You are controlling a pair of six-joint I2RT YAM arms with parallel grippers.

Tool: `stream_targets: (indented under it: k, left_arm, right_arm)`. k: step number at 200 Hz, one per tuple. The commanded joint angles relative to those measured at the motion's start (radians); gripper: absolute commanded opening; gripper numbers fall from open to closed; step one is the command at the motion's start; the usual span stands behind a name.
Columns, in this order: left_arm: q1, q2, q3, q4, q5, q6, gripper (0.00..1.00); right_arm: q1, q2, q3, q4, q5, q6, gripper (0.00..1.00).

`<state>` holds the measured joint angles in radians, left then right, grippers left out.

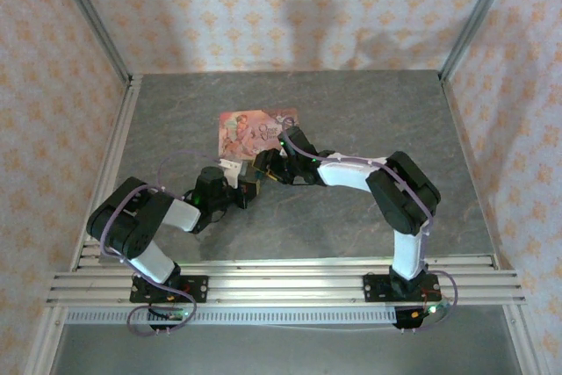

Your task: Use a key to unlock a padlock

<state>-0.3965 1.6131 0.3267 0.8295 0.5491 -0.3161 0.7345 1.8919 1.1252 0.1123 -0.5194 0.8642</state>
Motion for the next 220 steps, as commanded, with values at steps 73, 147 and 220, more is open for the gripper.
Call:
stream_targets:
  k: [73, 147, 220]
  left_arm:
    - [0.032, -0.033, 0.016, -0.067, 0.069, 0.008, 0.0]
    - [0.05, -0.038, 0.028, -0.089, 0.13, 0.005, 0.0]
    - [0.058, -0.032, 0.034, -0.087, 0.16, -0.004, 0.0]
  right_arm:
    - [0.037, 0.007, -0.059, 0.011, 0.049, -0.019, 0.54]
    - [0.048, -0.023, -0.095, 0.099, 0.071, -0.055, 0.58]
    - [0.051, -0.013, -0.131, 0.171, 0.061, -0.047, 0.47]
